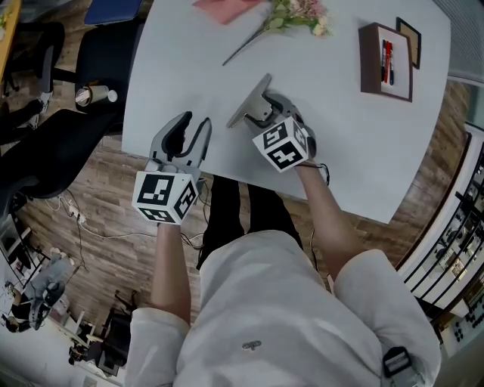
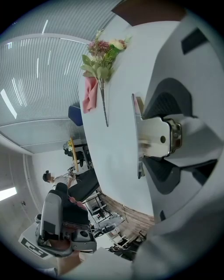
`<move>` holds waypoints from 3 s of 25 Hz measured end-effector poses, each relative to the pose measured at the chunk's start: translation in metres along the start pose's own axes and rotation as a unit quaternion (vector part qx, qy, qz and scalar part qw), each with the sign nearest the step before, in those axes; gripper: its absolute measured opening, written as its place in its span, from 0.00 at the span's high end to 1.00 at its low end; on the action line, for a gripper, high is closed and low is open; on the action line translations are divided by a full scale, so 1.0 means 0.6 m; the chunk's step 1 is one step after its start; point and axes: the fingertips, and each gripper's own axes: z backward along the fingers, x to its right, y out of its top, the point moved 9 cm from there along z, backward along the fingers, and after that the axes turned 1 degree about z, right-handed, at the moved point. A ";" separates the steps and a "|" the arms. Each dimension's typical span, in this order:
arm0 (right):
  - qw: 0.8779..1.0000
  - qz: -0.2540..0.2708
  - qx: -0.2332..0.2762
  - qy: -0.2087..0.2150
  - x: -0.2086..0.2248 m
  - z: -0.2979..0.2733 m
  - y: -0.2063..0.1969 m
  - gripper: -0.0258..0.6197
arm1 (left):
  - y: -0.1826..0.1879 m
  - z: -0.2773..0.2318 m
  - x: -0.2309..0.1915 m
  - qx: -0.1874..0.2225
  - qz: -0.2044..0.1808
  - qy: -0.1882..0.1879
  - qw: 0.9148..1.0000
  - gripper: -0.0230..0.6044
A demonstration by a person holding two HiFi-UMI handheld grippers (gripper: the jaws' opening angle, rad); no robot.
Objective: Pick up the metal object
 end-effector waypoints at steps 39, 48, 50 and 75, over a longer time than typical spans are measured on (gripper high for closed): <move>0.990 -0.053 0.111 -0.066 -0.005 0.202 0.054 0.52 | 0.092 0.066 0.073 0.081 -0.058 -0.039 0.994 0.72; 0.984 -0.052 0.137 -0.104 0.011 0.270 0.078 0.52 | 0.133 0.065 0.093 0.109 -0.077 -0.056 0.989 0.74; 0.982 -0.051 0.146 -0.112 0.011 0.285 0.085 0.52 | 0.143 0.068 0.094 0.118 -0.080 -0.058 0.988 0.75; 0.950 -0.024 0.246 -0.189 0.025 0.435 0.153 0.52 | 0.227 0.077 0.114 0.188 -0.106 -0.067 0.974 0.83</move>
